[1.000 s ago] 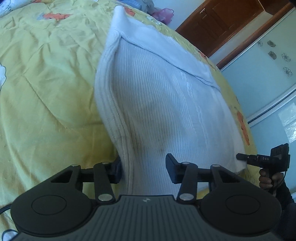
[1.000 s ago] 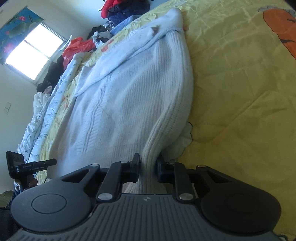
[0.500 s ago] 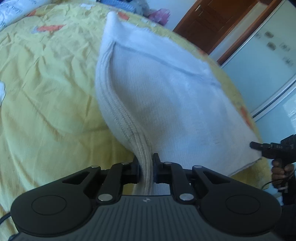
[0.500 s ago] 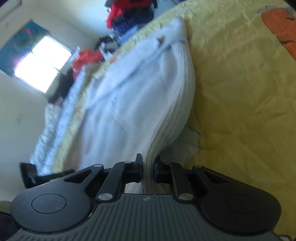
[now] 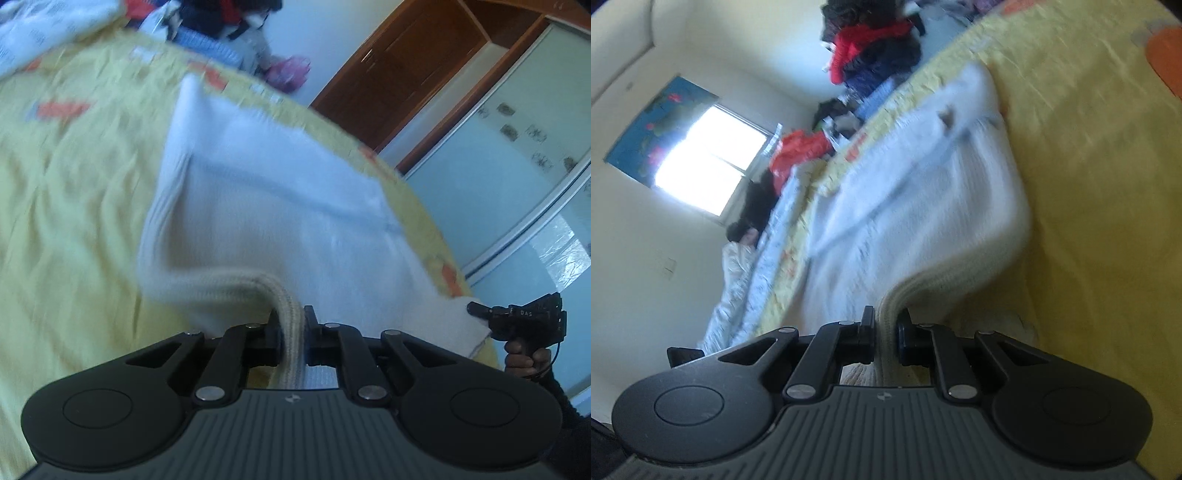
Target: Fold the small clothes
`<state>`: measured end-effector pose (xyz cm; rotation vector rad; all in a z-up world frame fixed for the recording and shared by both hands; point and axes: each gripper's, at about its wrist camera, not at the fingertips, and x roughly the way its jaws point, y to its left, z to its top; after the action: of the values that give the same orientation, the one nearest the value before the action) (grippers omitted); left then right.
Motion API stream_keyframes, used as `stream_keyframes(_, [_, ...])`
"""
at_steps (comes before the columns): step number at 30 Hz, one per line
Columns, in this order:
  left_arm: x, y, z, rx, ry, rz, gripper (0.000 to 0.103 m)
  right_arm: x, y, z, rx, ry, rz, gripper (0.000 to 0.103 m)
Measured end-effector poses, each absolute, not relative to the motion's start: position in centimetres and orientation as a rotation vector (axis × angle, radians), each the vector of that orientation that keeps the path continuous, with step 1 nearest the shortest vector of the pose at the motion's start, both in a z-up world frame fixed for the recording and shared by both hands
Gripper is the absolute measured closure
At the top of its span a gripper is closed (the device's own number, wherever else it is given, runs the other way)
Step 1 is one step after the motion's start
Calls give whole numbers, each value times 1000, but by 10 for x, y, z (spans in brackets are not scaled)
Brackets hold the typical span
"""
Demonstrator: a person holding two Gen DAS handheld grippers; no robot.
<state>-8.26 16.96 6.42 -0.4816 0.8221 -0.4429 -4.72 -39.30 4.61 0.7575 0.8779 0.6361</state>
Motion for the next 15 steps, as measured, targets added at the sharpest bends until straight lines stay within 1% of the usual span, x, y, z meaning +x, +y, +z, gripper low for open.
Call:
stream_keyframes(4, [-23,175,90,-459,739,-444,94,5,-390,71,753,764,674,87])
stream_keyframes(9, [75,181,114,-444,612,-359,94,103,-395,92,814,624,667,87])
stream_keyframes(12, [136,185,93,-480,632,-248,94,172,-396,76,875,641,569,87])
stream_keyframes(15, [177,182,57,-530,752,-155,95,226,-387,33,915,758,425,87])
